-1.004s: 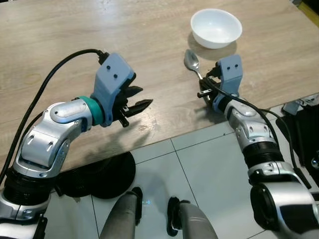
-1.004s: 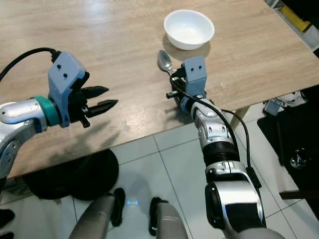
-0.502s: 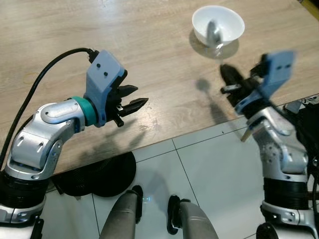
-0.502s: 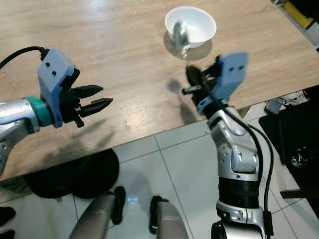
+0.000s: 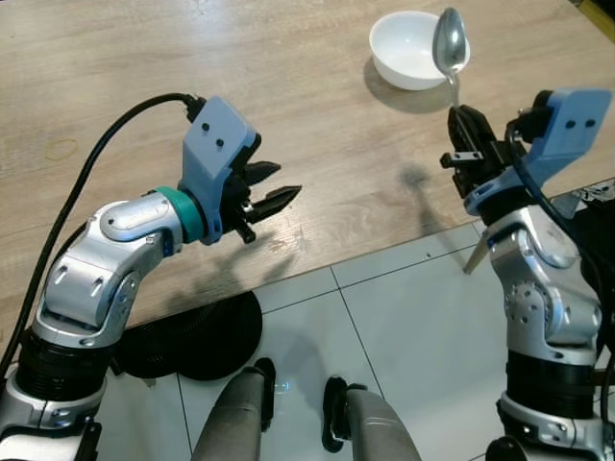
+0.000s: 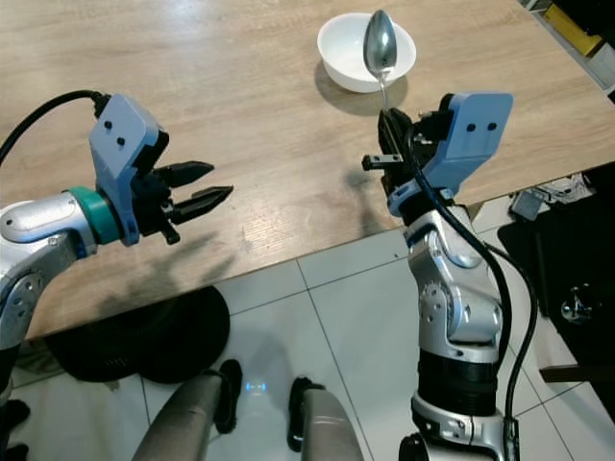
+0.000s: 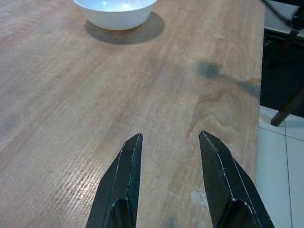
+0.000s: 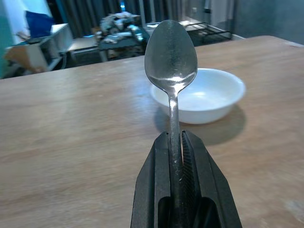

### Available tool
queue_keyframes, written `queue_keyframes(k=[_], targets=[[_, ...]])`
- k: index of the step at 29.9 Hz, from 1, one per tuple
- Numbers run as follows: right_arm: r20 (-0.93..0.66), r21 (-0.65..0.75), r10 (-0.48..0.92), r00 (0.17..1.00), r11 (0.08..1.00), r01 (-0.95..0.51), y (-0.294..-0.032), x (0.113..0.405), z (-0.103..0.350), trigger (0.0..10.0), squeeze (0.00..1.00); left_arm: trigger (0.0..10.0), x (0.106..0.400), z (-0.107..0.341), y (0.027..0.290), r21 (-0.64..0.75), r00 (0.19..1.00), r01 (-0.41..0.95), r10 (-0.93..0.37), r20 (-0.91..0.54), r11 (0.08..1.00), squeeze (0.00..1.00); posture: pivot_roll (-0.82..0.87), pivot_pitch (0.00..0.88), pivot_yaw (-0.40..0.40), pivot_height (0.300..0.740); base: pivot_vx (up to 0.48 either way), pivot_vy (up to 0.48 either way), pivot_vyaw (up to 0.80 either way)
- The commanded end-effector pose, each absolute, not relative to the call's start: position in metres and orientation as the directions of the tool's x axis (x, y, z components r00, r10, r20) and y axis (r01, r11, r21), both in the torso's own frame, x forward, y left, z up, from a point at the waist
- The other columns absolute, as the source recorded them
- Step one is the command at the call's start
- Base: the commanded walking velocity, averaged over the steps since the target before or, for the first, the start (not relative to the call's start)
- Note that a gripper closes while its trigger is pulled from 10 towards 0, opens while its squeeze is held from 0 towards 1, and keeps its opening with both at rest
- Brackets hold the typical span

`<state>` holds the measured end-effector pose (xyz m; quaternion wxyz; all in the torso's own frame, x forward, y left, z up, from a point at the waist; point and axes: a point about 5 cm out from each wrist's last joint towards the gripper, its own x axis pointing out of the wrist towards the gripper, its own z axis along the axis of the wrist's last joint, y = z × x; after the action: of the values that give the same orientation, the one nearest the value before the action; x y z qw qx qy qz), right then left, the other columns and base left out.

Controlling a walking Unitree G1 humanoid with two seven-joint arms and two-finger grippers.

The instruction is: Setting the table

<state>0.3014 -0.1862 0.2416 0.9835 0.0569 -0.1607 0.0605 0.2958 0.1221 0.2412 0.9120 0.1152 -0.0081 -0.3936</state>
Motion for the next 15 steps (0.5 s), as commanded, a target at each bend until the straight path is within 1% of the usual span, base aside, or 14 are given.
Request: queue_keyframes(k=[1,2,4,5,6,7,9,10,11,14,15], targets=[[0.326,0.093,0.06,0.944,0.991,-0.096,-0.192,0.296,0.242,10.0,0.0,10.0,0.298,0.237,0.125,0.214,0.707,0.701,-0.702,-0.084,0.68,0.0,0.05,0.15,0.059,0.74,0.0,0.0,0.0],[0.32,0.062,0.014,0.947,0.997,-0.036,-0.199,0.291,0.239,10.0,0.0,10.0,0.302,0.237,0.126,0.207,0.739,0.668,-0.671,-0.067,0.715,0.0,0.03,0.145,0.065,0.74,0.0,0.0,0.0],[0.32,0.062,0.014,0.947,0.997,-0.036,-0.199,0.291,0.239,10.0,0.0,10.0,0.302,0.237,0.126,0.207,0.739,0.668,-0.671,-0.067,0.715,0.0,0.03,0.145,0.065,0.74,0.0,0.0,0.0],[0.303,0.024,-0.046,0.952,0.999,0.041,-0.207,0.285,0.231,10.0,0.0,10.0,0.308,0.235,0.127,0.203,0.778,0.621,-0.626,-0.047,0.757,0.0,0.01,0.131,0.07,0.74,0.0,0.0,0.0],[0.303,0.024,-0.046,0.952,0.999,0.041,-0.207,0.285,0.231,10.0,0.0,10.0,0.308,0.235,0.127,0.203,0.778,0.621,-0.626,-0.047,0.757,0.0,0.01,0.131,0.07,0.74,0.0,0.0,0.0],[0.285,0.007,-0.116,0.952,0.993,0.119,-0.218,0.281,0.224,10.0,0.0,10.0,0.315,0.234,0.127,0.185,0.82,0.567,-0.572,-0.028,0.803,0.0,-0.01,0.124,0.076,0.74,0.0,0.0,0.0],[0.285,0.007,-0.116,0.952,0.993,0.119,-0.218,0.281,0.224,10.0,0.0,10.0,0.315,0.234,0.127,0.185,0.82,0.567,-0.572,-0.028,0.803,0.0,-0.01,0.124,0.076,0.74,0.0,0.0,0.0],[0.274,-0.002,-0.163,0.948,0.986,0.17,-0.224,0.278,0.22,10.0,0.0,10.0,0.319,0.233,0.127,0.171,0.844,0.53,-0.536,-0.018,0.83,0.0,-0.01,0.124,0.076,0.74,0.0,0.0,0.0],[0.255,0.013,-0.229,0.939,0.972,0.233,-0.234,0.277,0.214,10.0,0.0,10.0,0.325,0.23,0.126,0.155,0.872,0.485,-0.489,-0.017,0.861,0.0,-0.03,0.105,0.078,0.74,0.0,0.0,0.0],[0.255,0.013,-0.229,0.939,0.972,0.233,-0.234,0.277,0.214,10.0,0.0,10.0,0.325,0.23,0.126,0.155,0.872,0.485,-0.489,-0.017,0.861,0.0,-0.03,0.105,0.078,0.74,0.0,0.0,0.0],[0.244,0.027,-0.269,0.932,0.962,0.271,-0.24,0.277,0.211,10.0,0.0,10.0,0.329,0.228,0.125,0.145,0.887,0.459,-0.461,-0.018,0.877,0.0,-0.03,0.105,0.078,0.74,0.0,0.0,0.0]])
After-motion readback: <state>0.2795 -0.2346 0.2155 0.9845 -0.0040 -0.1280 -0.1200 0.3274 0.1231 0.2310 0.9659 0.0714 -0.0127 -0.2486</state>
